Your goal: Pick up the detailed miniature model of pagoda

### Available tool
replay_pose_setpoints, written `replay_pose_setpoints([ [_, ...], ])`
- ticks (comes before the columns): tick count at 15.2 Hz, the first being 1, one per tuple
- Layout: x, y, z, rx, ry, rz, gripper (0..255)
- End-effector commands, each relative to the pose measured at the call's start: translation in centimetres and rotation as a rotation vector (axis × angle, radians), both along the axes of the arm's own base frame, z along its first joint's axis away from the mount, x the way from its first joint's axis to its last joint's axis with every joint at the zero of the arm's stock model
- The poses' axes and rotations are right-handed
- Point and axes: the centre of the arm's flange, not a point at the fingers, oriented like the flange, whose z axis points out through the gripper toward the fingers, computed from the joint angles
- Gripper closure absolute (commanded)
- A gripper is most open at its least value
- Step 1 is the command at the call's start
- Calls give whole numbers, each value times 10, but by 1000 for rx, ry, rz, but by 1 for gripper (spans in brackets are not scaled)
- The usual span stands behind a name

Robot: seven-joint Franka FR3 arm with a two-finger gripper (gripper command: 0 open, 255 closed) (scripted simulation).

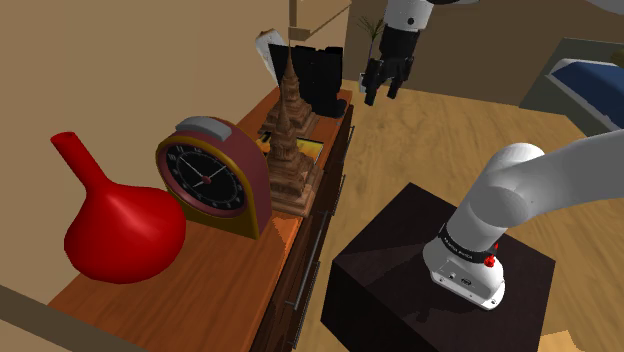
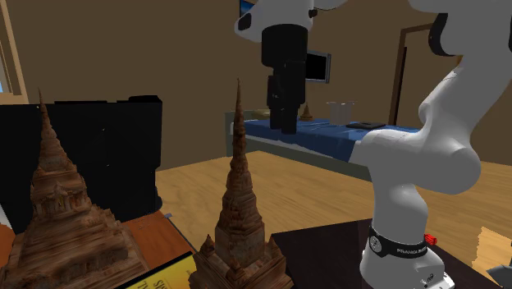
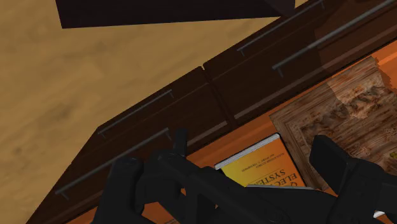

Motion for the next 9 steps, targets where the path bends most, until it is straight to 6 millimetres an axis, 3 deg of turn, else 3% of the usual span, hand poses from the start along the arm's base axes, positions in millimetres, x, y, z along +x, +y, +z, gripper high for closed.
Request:
replay_pose_setpoints([
  [1,0,0,0,0,0,0,0],
  [9,34,97,8,-81,-161,204,0],
])
